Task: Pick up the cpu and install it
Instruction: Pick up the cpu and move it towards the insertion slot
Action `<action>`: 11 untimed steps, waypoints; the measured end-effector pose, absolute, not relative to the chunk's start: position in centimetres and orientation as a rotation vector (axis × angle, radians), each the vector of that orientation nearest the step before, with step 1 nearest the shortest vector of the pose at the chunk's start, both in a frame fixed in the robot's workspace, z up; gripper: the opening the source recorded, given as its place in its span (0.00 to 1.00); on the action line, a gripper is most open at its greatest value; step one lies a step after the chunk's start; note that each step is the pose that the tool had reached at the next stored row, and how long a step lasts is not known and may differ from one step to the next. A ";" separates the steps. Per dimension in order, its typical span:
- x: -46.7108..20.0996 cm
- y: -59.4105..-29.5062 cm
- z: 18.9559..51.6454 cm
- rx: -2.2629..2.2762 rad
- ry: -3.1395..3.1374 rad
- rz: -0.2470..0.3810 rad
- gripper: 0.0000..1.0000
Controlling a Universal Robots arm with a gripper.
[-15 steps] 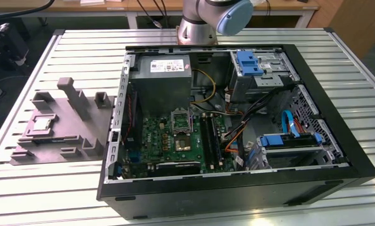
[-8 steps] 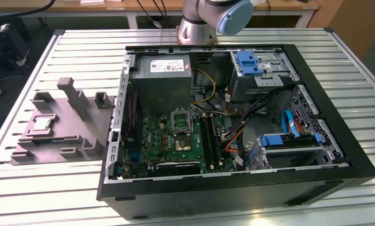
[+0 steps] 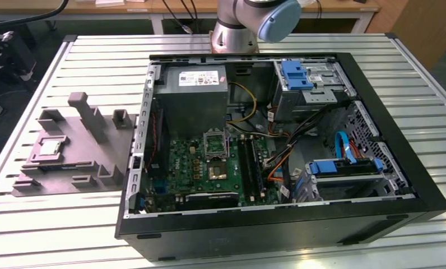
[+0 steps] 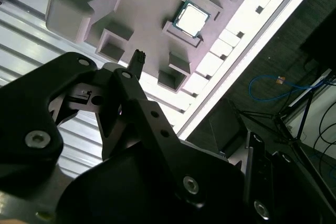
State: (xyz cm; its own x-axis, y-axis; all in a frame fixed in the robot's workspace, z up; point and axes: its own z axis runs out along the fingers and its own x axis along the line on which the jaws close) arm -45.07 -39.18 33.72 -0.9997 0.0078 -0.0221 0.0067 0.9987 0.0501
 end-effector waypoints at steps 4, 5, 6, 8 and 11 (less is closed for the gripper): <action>-45.1 -39.2 33.7 0.011 3.118 0.078 0.76; -45.1 -39.2 33.7 0.011 3.118 0.078 0.76; -45.1 -39.2 33.7 0.011 3.118 0.078 0.76; -45.1 -39.2 33.7 0.011 3.118 0.078 0.76; -45.1 -39.2 33.7 0.011 3.118 0.078 0.76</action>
State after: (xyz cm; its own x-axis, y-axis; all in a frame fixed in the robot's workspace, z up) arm -45.07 -39.17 33.67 -0.9997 0.0078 -0.0221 0.0067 0.9987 0.0501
